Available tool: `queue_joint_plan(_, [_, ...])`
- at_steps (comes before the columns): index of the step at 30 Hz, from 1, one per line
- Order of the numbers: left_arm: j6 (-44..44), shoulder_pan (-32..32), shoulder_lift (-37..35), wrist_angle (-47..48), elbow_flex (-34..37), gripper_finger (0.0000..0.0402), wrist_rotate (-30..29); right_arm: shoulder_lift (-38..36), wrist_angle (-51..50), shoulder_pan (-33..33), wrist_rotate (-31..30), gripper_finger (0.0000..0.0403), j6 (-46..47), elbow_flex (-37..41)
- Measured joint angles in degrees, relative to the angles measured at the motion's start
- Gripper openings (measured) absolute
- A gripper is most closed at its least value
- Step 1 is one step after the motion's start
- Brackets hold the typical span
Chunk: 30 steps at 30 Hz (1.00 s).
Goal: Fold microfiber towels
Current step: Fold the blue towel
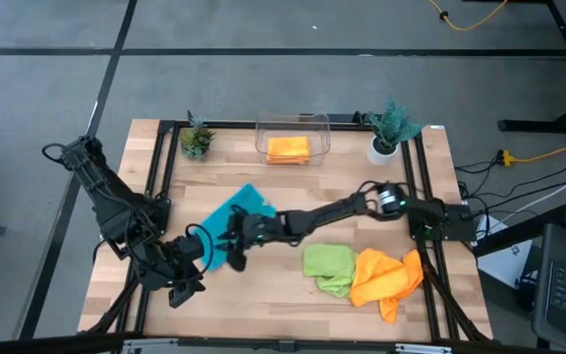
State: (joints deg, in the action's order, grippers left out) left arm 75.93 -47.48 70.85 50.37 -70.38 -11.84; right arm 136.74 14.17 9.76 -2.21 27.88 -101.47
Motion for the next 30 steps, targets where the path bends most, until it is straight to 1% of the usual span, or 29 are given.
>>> queue_joint_plan(3, [0.01,0.00,0.01,-0.04,-0.01,0.0154,-0.04,6.23,-9.45,0.41,2.16,0.0154,-1.29,-11.88])
queue_joint_plan(5, [0.00,0.00,0.00,-0.03,0.00,0.0154,-0.04,9.83,-15.10,0.88,2.09,0.0154,-2.10,-19.21])
queue_joint_plan(7, [0.00,0.00,0.00,0.00,0.01,0.0154,-0.01,12.88,-20.12,1.27,0.64,0.0154,-4.13,-25.46])
queue_joint_plan(9, [0.03,0.00,0.00,0.01,0.01,0.0154,-0.03,16.00,-23.56,1.59,-1.14,0.0154,-5.20,-29.98])
queue_joint_plan(11, [0.04,0.00,0.02,-0.03,0.01,0.0154,-0.10,18.79,-26.24,1.79,-0.87,0.0154,-5.21,-32.71])
queue_joint_plan(13, [0.05,0.00,0.02,-0.04,0.01,0.0154,-0.74,20.65,-27.18,2.20,-0.79,0.0154,-4.45,-33.33])
queue_joint_plan(15, [0.04,0.00,0.02,-0.04,0.01,0.0154,-1.17,20.60,-27.61,2.78,-0.92,0.0154,-4.42,-32.32])
queue_joint_plan(18, [0.04,0.00,0.02,-0.03,0.01,0.0154,-1.19,20.14,-32.06,3.97,0.97,0.0154,-6.33,-32.28])
queue_joint_plan(21, [0.01,0.00,0.02,-0.02,-0.01,0.0154,-1.19,19.39,-38.14,4.87,7.27,0.0154,-11.33,-32.44])
queue_joint_plan(23, [0.01,0.00,0.02,-0.02,0.01,0.0154,-1.19,19.18,-42.38,5.66,12.77,0.0154,-14.53,-32.56])
queue_joint_plan(25, [0.05,0.00,0.02,-0.01,0.01,0.0154,-1.19,18.69,-49.74,6.52,17.99,0.0154,-16.47,-32.56])
queue_joint_plan(27, [0.05,0.00,0.02,-0.02,-0.01,0.0154,-1.19,18.54,-55.14,7.04,20.03,0.0154,-19.01,-32.73])
queue_joint_plan(30, [0.07,0.00,0.02,0.00,0.00,0.0154,-1.19,17.95,-61.34,7.38,20.34,0.0154,-22.43,-32.80])
